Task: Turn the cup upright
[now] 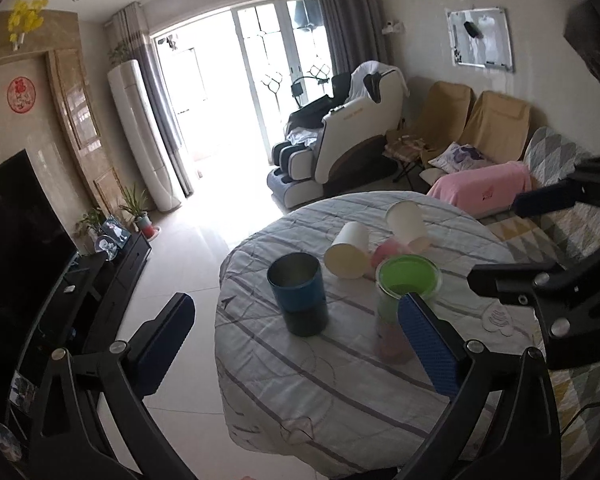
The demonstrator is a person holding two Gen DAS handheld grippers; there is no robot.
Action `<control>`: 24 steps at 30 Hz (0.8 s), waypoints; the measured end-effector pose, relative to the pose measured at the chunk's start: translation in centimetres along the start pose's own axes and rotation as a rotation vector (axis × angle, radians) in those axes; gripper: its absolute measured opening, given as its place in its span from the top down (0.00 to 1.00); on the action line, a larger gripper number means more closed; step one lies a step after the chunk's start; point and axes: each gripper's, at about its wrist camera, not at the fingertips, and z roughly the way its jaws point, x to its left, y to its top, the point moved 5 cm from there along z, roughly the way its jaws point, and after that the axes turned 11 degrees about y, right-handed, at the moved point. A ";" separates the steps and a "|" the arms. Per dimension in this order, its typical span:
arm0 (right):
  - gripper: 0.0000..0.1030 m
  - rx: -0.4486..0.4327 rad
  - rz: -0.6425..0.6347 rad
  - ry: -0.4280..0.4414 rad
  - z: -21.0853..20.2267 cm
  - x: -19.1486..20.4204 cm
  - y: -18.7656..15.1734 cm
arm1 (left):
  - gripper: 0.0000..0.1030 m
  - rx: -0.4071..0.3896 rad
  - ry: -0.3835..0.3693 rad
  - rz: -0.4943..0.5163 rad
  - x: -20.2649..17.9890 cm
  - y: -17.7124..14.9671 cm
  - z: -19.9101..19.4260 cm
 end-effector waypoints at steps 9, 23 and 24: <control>0.22 -0.079 0.072 -0.017 -1.6 -0.5 -3.7 | 0.00 -0.009 -0.003 0.010 -2.8 -1.7 -2.3; 0.22 -0.216 0.120 -0.087 -4.3 -2.3 -6.1 | 0.00 -0.072 0.028 -0.004 -5.8 -1.9 -4.3; 0.22 -0.233 0.119 -0.090 -4.6 -2.3 -6.0 | 0.00 -0.076 0.028 -0.009 -5.8 -1.8 -4.3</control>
